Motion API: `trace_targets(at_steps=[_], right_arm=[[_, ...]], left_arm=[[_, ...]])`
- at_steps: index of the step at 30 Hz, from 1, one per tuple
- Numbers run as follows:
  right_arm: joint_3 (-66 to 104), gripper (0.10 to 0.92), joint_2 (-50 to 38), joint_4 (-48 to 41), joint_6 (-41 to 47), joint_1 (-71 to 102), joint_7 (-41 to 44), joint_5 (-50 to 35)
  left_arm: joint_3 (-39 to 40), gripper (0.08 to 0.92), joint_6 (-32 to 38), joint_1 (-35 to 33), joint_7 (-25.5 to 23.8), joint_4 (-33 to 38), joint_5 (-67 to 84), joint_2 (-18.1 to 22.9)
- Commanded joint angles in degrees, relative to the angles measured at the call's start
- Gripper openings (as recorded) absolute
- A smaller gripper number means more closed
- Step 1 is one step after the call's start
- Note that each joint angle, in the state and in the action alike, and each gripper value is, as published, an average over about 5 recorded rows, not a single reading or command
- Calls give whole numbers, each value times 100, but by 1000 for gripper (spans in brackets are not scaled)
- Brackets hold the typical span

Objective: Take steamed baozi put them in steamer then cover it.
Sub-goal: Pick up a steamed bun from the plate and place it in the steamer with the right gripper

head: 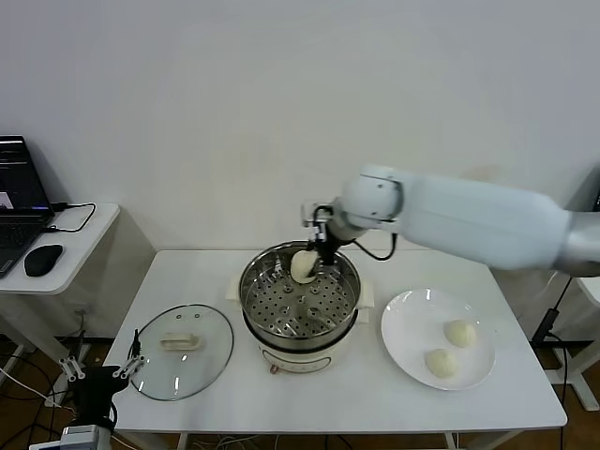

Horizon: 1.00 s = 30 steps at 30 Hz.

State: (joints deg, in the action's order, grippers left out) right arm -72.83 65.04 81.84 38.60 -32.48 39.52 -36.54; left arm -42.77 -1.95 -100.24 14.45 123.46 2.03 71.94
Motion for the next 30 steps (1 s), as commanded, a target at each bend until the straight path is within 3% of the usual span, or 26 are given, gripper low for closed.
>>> trace_targets(at_steps=[1,19,25,30], right_arm=[[22,568,1103,-881,285,585,-312,-236],[110,577,1187,-1139,284,896,-465,-275],[194,718,719,-700,272,426,-65,-247],[146,814,-155,-175,-35,-184,862,131]], left_arm=[[-46,823,5,21,0,-31,11,-1],[-49,823,20,18,0,-46,14,0],[-9,823,13,26,-8,-21,-12,9],[23,823,-8,65,-25,13,-18,-10]])
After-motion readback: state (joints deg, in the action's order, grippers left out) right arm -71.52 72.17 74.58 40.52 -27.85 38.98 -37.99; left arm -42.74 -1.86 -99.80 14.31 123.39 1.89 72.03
